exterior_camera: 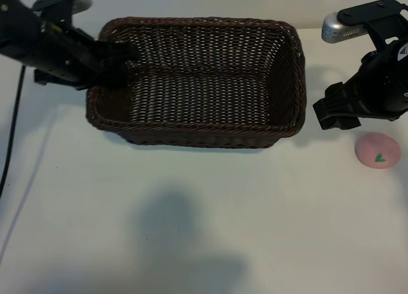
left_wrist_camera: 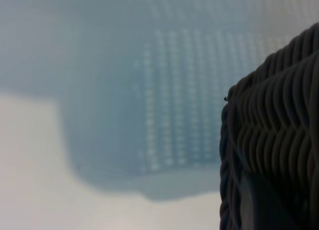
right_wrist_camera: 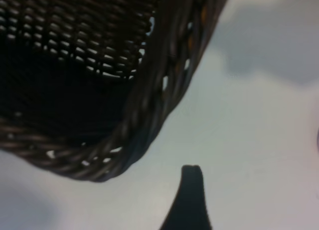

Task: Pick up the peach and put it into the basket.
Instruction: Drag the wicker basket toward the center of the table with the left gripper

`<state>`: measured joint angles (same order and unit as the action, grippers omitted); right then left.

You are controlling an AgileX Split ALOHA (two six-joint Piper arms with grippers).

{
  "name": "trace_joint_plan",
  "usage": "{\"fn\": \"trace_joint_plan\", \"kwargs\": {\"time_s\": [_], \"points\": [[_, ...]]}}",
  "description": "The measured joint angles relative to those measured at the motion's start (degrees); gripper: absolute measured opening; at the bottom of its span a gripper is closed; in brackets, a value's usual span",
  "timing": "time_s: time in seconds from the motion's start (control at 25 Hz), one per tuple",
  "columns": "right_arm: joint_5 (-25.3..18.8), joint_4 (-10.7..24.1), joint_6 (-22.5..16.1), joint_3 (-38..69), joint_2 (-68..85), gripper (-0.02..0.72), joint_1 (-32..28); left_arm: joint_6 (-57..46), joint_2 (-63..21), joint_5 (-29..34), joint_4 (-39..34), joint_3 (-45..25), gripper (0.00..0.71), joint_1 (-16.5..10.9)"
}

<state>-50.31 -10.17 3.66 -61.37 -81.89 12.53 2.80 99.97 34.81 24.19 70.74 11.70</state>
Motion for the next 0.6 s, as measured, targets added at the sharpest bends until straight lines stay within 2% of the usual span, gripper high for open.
{"fn": "trace_joint_plan", "kwargs": {"time_s": [0.36,0.6], "points": [[-0.46,0.00,0.00,0.00,0.00,0.594,0.00,2.99,10.56,0.15,1.63,6.88,0.160,3.31],[-0.65,0.00,0.00,0.00,0.00,0.594,0.00,3.11,15.65,-1.35,2.56,8.74,0.160,5.46]]}}
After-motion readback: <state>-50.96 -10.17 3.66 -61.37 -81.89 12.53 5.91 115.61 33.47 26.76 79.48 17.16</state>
